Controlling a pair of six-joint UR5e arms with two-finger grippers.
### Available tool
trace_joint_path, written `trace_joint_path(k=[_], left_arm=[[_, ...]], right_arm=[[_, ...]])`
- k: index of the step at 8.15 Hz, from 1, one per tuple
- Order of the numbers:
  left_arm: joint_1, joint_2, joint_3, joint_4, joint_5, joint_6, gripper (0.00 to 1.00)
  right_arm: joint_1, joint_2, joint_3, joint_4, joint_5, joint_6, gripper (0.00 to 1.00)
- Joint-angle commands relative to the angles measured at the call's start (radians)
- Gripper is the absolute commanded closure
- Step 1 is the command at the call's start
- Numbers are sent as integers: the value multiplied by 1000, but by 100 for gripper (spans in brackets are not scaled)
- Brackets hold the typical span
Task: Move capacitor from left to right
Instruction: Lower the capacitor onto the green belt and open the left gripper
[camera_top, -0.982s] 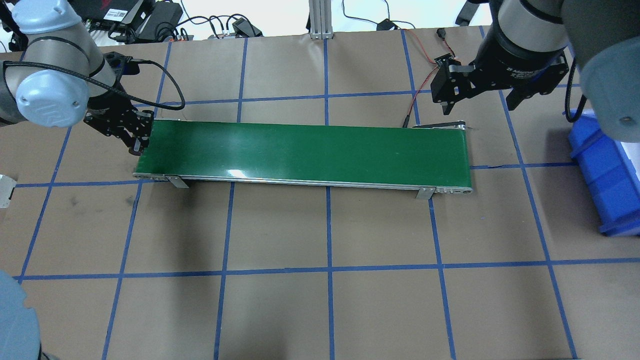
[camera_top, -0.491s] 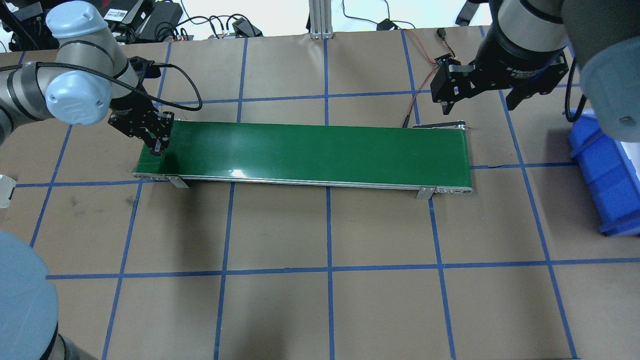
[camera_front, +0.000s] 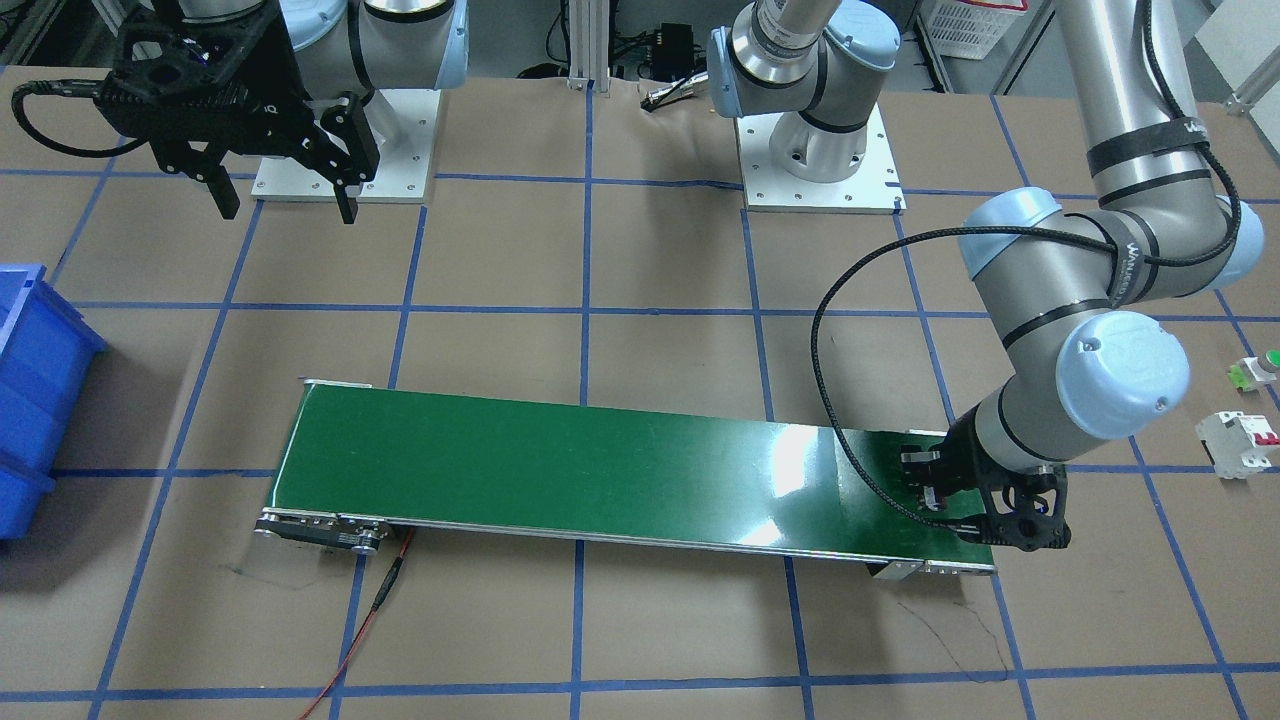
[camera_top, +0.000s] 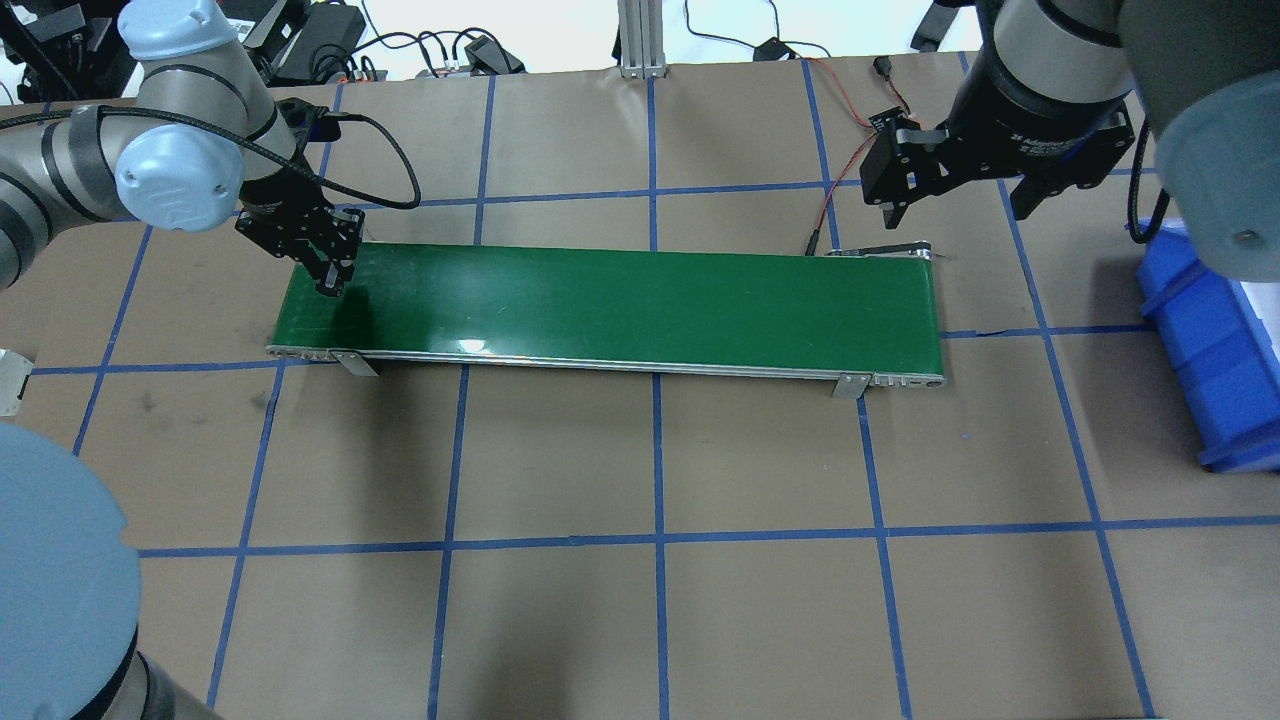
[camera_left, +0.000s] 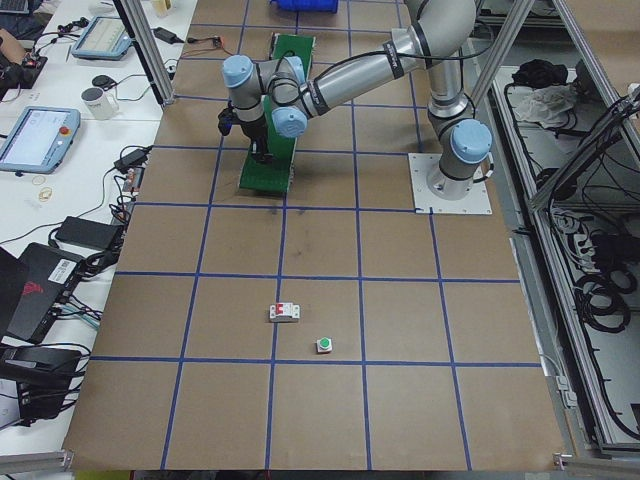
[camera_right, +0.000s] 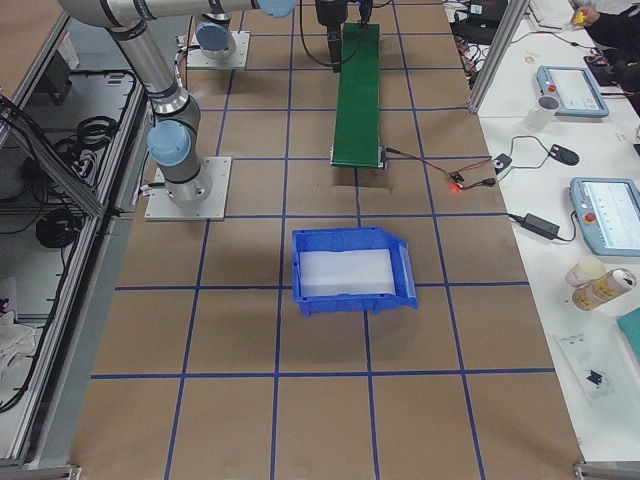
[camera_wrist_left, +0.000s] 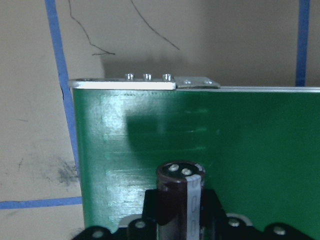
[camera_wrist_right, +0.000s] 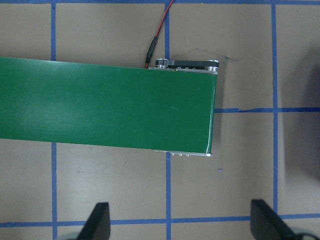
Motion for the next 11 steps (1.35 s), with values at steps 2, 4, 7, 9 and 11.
trace_joint_path(k=[2, 4, 7, 9, 11], left_arm=[[-5, -5, 2, 14, -7, -8, 100], [-5, -11, 2, 31, -5, -8, 100], [-13, -11, -1, 46, -5, -17, 60], [-24, -10, -15, 49, -54, -86, 2], [-36, 9, -15, 48, -78, -114, 0]], right_arm=[[0, 1, 0, -1, 0, 0, 0], [0, 1, 0, -1, 0, 0, 0], [0, 2, 0, -1, -2, 0, 0], [0, 2, 0, -1, -2, 0, 0], [0, 2, 0, -1, -5, 0, 0]])
